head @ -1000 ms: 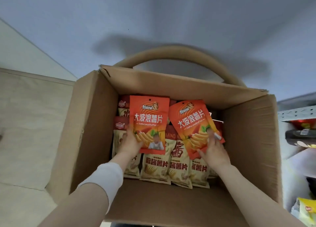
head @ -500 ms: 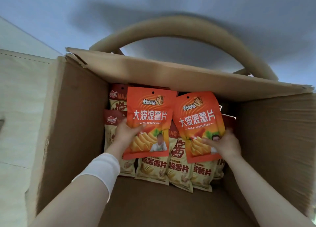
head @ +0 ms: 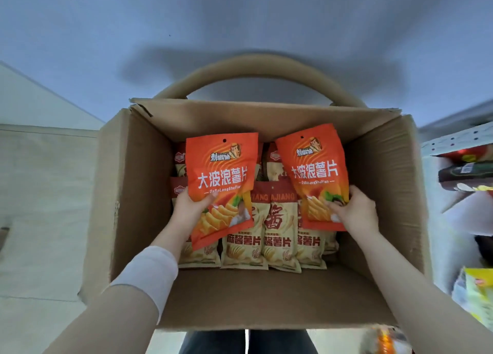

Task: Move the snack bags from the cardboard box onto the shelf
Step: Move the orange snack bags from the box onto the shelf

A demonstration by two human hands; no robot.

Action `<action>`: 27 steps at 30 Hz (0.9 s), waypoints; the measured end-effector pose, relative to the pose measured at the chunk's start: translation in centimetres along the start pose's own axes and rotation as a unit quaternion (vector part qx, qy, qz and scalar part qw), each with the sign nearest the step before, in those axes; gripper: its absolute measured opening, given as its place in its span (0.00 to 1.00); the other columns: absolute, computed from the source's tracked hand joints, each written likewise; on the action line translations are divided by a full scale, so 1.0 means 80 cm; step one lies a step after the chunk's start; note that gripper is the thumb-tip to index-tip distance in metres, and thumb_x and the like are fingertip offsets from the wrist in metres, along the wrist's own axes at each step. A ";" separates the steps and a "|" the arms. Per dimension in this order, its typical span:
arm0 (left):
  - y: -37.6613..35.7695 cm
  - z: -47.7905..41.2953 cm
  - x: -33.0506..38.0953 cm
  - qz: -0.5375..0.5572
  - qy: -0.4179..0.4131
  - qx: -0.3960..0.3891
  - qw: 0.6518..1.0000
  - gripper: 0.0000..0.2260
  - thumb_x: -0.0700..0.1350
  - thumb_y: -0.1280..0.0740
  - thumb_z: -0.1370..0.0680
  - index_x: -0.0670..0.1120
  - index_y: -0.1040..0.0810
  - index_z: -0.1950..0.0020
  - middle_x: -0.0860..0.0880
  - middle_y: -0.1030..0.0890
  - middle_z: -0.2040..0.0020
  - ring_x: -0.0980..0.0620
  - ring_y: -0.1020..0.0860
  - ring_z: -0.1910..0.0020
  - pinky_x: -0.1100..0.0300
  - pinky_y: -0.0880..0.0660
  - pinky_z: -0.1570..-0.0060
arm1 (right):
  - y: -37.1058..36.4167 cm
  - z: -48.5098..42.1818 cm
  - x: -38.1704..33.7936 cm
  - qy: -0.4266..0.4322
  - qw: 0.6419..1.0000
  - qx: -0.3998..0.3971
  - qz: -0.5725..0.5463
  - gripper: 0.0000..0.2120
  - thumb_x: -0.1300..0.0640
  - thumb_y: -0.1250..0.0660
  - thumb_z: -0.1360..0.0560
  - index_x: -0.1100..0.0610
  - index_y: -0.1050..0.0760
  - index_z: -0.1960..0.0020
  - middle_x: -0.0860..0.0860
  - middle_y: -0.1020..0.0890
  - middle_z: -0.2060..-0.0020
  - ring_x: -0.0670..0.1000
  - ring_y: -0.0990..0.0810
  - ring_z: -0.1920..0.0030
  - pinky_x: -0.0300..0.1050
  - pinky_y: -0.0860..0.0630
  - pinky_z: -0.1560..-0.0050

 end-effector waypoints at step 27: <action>-0.399 0.644 0.189 -0.082 -0.470 -0.444 0.759 0.05 0.54 0.29 0.29 0.64 0.22 0.56 0.71 0.20 0.60 0.72 0.22 0.59 0.80 0.29 0.65 | 0.276 0.663 0.446 -0.203 0.766 0.384 -0.474 0.12 0.55 0.24 0.34 0.61 0.23 0.67 0.51 0.22 0.77 0.48 0.27 0.77 0.39 0.30 0.73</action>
Point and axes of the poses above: each hand's wrist, its own z-axis away from the middle knuckle, its own y-axis out of the back of the hand, x = y × z, the point moved 4 cm from there along -z, towards the middle knuckle
